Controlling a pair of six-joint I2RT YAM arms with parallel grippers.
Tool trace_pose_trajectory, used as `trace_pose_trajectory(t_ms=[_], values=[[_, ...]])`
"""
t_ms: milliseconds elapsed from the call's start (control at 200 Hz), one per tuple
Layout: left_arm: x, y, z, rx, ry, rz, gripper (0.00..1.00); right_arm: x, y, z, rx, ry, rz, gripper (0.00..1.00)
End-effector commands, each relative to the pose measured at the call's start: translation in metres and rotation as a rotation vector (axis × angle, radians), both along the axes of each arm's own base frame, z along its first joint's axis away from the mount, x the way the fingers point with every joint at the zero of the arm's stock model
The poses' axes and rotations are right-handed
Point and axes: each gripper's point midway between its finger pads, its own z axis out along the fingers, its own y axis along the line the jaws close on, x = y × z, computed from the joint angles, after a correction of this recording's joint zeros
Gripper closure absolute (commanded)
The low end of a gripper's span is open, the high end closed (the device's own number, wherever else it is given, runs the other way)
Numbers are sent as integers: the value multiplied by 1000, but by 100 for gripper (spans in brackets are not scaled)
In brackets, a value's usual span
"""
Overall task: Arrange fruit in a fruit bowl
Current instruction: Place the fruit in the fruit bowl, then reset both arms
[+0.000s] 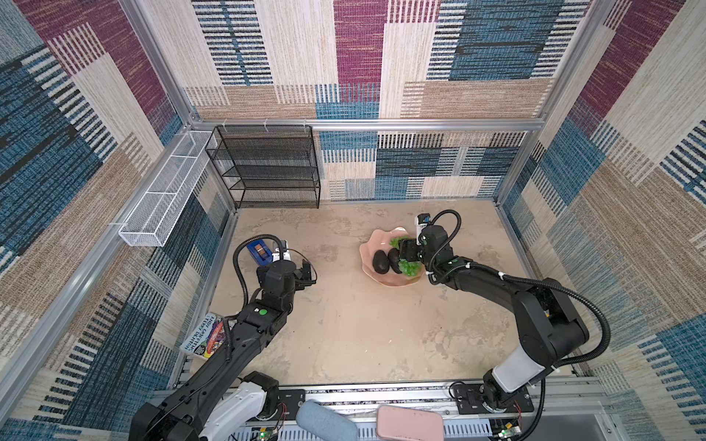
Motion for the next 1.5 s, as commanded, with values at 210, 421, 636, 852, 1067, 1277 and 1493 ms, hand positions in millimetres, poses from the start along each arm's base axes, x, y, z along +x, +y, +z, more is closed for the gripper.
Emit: trace_pose_trajectory(t_ms=[210, 421, 636, 852, 1067, 1277, 1493], values=[[25, 18, -27, 51, -72, -35, 1, -29, -47, 83, 0, -280, -72, 0], [26, 46, -62, 21, -166, 8, 1, -71, -145, 88, -61, -446, -338, 0], [42, 55, -76, 9, -198, -5, 1, -95, -193, 53, -141, -512, -490, 0], [59, 59, -97, 2, -115, 11, 1, -100, -197, 43, -153, -608, -438, 0], [64, 68, -101, -6, -68, 57, 1, -89, -174, 18, -161, -627, -299, 1], [65, 68, -100, -1, -79, 56, 1, -83, -176, 7, -154, -585, -288, 0], [66, 67, -101, -3, -75, 52, 1, -83, -178, 6, -153, -578, -301, 0]])
